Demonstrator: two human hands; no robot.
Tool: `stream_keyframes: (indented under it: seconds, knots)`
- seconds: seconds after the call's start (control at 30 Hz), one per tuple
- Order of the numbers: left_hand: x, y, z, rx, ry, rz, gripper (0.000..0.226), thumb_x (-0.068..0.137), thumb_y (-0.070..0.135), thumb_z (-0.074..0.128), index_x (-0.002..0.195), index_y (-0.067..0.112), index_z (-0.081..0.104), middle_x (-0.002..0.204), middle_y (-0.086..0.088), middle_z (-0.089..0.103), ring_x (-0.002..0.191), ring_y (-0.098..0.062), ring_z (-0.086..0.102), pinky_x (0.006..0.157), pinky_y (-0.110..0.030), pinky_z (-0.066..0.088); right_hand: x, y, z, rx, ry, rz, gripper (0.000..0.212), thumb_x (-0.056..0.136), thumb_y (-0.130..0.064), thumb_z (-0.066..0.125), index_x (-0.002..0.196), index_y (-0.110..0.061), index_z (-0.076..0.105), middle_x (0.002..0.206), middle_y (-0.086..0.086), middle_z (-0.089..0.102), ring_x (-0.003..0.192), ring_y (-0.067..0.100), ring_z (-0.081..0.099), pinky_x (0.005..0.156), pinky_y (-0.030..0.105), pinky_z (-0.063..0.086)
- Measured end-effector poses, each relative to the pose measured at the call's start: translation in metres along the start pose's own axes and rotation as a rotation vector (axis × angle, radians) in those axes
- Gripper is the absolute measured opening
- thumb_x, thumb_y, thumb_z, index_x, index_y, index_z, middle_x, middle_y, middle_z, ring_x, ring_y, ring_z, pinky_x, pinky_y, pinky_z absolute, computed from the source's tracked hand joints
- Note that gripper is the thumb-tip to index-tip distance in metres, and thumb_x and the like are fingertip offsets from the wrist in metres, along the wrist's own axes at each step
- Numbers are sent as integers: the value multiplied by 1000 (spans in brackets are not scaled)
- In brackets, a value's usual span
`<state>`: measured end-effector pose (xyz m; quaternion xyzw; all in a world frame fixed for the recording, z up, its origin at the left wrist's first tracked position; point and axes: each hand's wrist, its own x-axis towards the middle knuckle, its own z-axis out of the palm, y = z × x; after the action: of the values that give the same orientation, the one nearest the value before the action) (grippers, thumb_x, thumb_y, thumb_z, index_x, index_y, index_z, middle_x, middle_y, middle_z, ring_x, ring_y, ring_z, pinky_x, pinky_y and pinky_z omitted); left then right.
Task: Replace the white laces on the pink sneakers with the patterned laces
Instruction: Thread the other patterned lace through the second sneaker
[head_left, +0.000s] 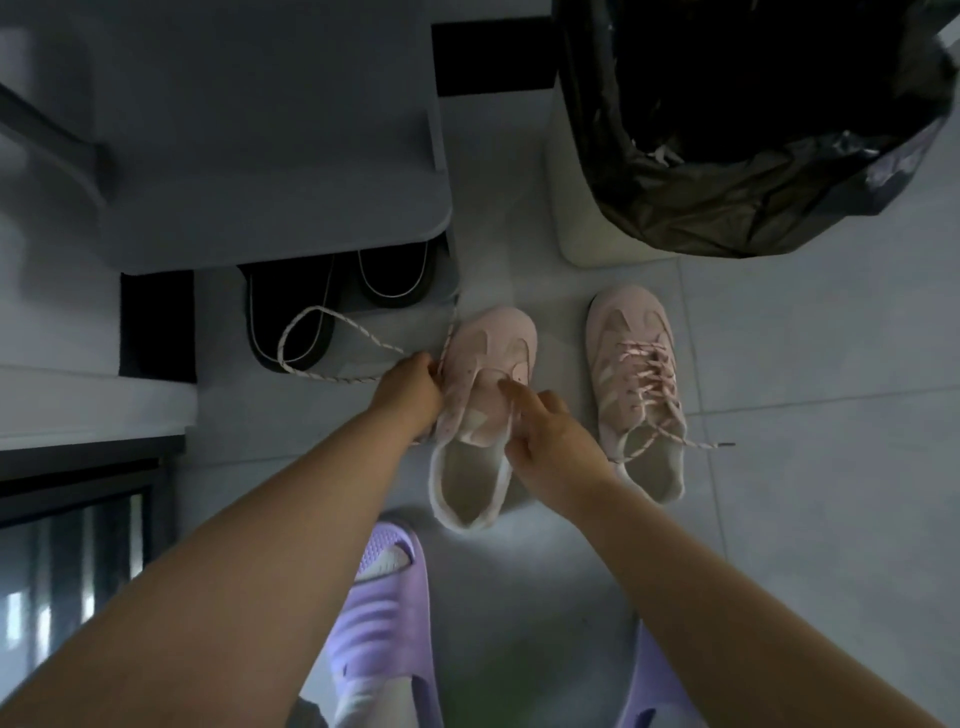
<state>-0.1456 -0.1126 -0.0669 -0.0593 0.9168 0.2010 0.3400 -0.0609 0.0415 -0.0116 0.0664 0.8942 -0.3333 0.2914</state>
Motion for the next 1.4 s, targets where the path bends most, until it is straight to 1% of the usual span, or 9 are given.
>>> stream_keyframes:
  seconds: [0.2,0.3,0.47,0.63,0.77,1.0,1.13,1.3,1.4]
  knots:
    - [-22,22,-43,-3,-11,202,16,93,21,51,79,13,52,90,-16,61,85,-27,55,66,-30,33,-1,-28,-1,218,275,-61,49,78,-13,59,125,-11,49,125,11,47,115,28,46,94,32,37]
    - [-49,59,-94,-201,-309,372,21,93,15,51,72,14,51,75,-5,59,74,-17,54,70,-26,45,6,-61,-3,593,158,-26,55,75,-14,69,125,-12,44,117,4,56,109,20,53,94,32,42]
    - [-107,100,-178,-568,-512,418,21,98,13,39,80,10,49,60,1,57,56,-9,56,73,-25,52,-4,-107,-21,947,-65,-39,32,91,-17,55,61,-23,63,58,-10,62,72,14,56,81,27,43]
    - [-119,80,-215,-383,-301,467,24,98,21,39,75,17,48,47,12,40,43,-5,30,45,-19,31,-41,-77,-57,1201,67,83,28,91,-12,54,63,-11,56,41,-8,45,39,5,37,57,26,35]
    - [-98,22,-200,175,28,520,17,95,25,45,83,18,55,72,1,57,66,-18,51,58,-28,36,-76,-13,-113,1178,343,194,32,89,-15,56,57,-15,57,39,-8,37,35,5,33,53,24,35]
    - [-64,-53,-139,272,-168,343,26,94,28,47,101,12,66,83,-6,42,83,-23,48,72,-24,32,-102,37,-178,1563,441,84,22,94,-21,37,80,-17,52,47,-10,32,35,4,26,44,13,40]
    - [-59,-48,-128,140,-168,380,28,92,17,52,72,34,59,84,-2,43,90,-24,49,71,-15,33,-83,19,-159,1535,419,87,22,96,-21,37,90,-19,57,49,-9,29,37,3,23,41,12,33]
    - [-63,-17,-107,135,50,481,14,87,21,61,84,21,74,150,-12,26,140,-34,12,113,-34,10,-53,-15,-91,1726,279,224,24,91,-1,39,99,-18,54,51,-4,38,36,3,30,33,12,28]
    - [-72,4,-92,170,148,630,32,84,39,55,86,13,73,131,-13,47,123,-34,34,103,-29,20,-50,-32,-51,1684,103,355,14,88,-3,49,93,-4,61,65,3,52,50,9,50,50,21,48]
